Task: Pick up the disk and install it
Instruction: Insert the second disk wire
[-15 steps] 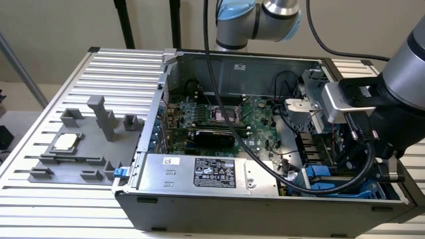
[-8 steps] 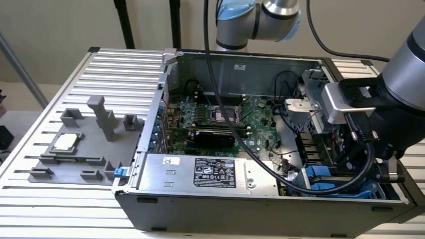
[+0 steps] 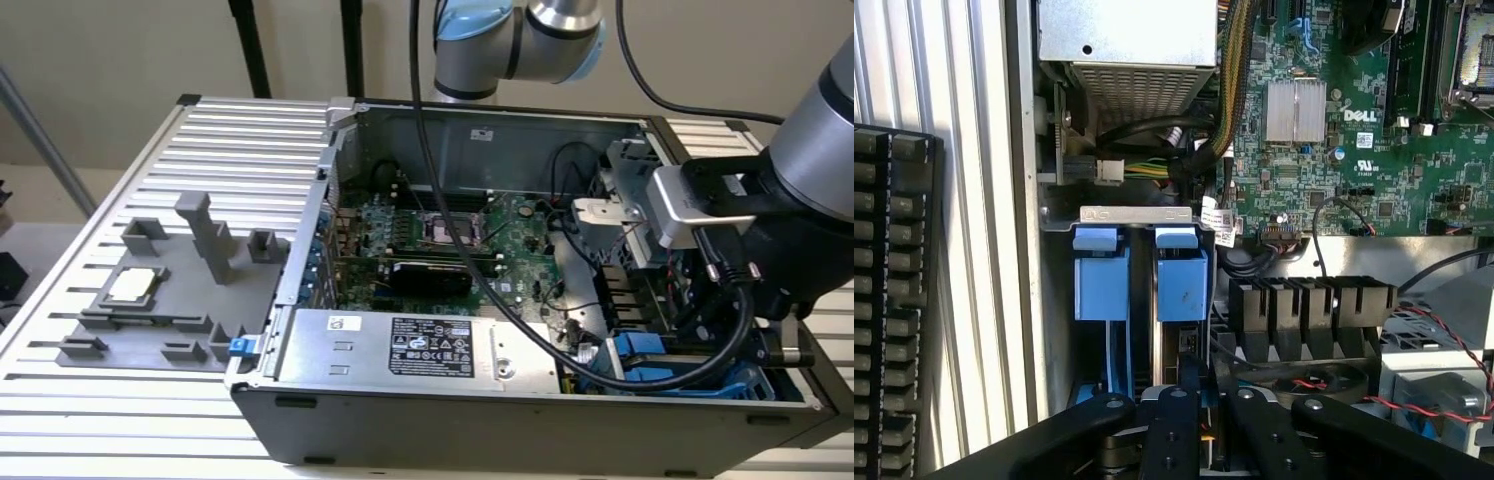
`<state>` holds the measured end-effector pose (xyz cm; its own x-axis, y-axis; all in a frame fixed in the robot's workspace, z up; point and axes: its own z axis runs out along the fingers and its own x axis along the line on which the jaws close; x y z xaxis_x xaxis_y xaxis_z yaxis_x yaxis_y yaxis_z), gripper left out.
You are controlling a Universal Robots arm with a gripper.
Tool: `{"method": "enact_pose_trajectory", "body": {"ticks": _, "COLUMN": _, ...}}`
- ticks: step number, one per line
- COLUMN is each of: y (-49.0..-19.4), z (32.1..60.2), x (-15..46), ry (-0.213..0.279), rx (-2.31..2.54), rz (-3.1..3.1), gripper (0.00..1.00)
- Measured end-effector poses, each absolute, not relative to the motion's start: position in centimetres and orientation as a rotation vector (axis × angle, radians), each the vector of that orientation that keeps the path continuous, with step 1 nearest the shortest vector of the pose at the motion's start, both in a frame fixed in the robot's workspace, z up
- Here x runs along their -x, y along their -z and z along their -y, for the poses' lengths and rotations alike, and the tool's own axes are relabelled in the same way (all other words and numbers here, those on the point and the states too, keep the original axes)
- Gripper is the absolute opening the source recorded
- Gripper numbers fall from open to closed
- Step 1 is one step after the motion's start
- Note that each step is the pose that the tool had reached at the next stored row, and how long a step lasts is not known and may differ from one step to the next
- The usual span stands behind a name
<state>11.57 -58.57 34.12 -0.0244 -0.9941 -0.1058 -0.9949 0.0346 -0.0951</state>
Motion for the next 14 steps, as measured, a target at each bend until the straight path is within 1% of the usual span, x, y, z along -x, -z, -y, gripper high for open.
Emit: {"method": "enact_pose_trajectory", "body": {"ticks": 14, "y": -34.43, "z": 58.50, "x": -11.56, "ry": -0.009, "rx": 2.089, "rz": -2.152, "gripper": 0.16}}
